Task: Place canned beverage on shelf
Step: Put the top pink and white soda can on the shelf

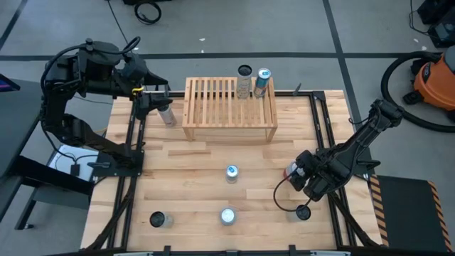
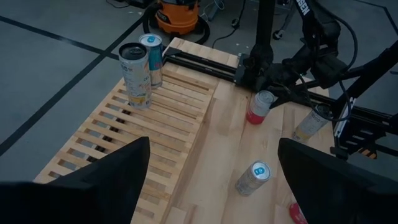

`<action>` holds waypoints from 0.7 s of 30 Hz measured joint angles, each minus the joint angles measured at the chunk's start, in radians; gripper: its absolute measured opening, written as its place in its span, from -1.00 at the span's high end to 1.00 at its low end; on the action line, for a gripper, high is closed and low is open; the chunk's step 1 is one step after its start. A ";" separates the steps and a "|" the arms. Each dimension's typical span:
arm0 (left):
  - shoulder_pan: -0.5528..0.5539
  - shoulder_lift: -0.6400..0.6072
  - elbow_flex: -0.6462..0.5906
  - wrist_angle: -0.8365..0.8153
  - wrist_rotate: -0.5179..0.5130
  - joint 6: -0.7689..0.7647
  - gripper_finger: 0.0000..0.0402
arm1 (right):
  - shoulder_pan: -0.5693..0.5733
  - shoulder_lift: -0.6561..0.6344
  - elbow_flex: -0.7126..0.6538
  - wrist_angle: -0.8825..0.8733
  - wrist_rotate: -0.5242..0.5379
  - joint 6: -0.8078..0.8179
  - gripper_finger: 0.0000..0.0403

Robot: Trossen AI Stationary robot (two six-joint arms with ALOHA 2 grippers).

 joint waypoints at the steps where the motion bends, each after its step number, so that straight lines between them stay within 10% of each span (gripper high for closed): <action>1: 0.000 0.000 0.000 0.000 0.000 0.000 -0.78 | -0.001 0.000 -0.001 0.000 -0.002 0.000 -0.63; 21: 0.000 0.000 0.000 0.001 0.000 -0.001 -0.78 | -0.019 0.001 -0.036 0.057 0.061 0.001 -0.61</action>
